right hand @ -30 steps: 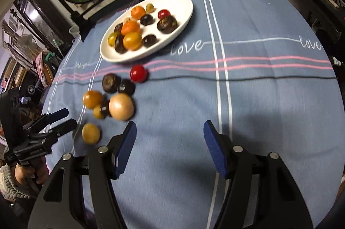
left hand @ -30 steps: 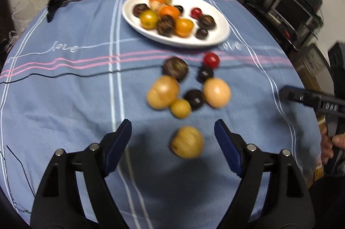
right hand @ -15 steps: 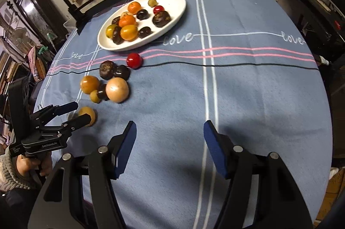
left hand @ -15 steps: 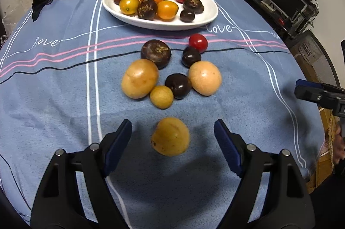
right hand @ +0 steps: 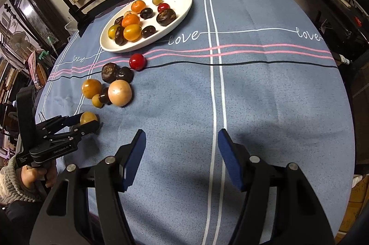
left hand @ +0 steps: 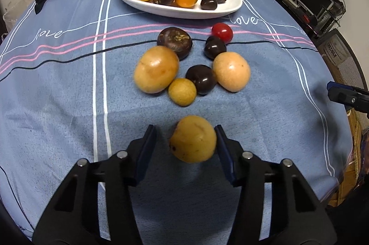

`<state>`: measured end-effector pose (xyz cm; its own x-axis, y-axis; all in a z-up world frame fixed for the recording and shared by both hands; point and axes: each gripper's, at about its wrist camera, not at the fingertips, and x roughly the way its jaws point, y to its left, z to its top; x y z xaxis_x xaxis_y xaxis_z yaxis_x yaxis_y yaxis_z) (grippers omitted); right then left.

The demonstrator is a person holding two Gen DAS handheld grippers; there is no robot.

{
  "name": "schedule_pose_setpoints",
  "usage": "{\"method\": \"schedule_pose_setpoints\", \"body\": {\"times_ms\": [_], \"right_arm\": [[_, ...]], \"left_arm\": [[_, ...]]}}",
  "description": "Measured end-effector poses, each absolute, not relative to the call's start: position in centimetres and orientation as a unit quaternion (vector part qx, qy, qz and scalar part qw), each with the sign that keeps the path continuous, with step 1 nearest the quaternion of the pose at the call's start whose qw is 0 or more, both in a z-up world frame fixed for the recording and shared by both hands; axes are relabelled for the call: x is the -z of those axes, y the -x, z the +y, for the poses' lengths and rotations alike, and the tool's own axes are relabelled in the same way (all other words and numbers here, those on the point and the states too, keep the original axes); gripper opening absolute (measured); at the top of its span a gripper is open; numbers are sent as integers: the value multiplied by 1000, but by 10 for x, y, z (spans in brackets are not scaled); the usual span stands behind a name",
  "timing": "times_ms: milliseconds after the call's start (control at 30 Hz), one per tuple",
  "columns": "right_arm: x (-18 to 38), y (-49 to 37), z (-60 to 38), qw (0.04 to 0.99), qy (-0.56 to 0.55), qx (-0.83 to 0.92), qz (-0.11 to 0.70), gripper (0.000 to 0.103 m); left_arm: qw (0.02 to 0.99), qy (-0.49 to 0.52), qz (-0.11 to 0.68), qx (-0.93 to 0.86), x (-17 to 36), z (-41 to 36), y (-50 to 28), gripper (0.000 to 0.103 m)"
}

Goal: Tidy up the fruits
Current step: 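Grasp a yellow-tan round fruit with the left tool while the right tool grasps a tan-orange fruit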

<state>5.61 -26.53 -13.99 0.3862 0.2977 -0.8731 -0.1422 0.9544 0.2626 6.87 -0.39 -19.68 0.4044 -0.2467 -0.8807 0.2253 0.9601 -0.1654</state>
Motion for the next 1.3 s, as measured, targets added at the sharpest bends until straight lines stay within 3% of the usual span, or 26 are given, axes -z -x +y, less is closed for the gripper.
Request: {"method": "schedule_pose_setpoints", "body": {"times_ms": [67,133,1000,1300], "right_arm": [[141,-57,-265,828,-72,-133,540,65],[142,-57,-264,826,-72,-135,543,65],[176,-127,-146,797,21,-235,555,65],[156,-126,-193,844,31,-171,508,69]], "left_arm": [[839,6,525,142,197,-5,-68,49],[839,6,523,150,196,-7,-68,39],[850,34,523,48,186,62,-23,38],[851,37,520,55,184,56,-30,38]]}}
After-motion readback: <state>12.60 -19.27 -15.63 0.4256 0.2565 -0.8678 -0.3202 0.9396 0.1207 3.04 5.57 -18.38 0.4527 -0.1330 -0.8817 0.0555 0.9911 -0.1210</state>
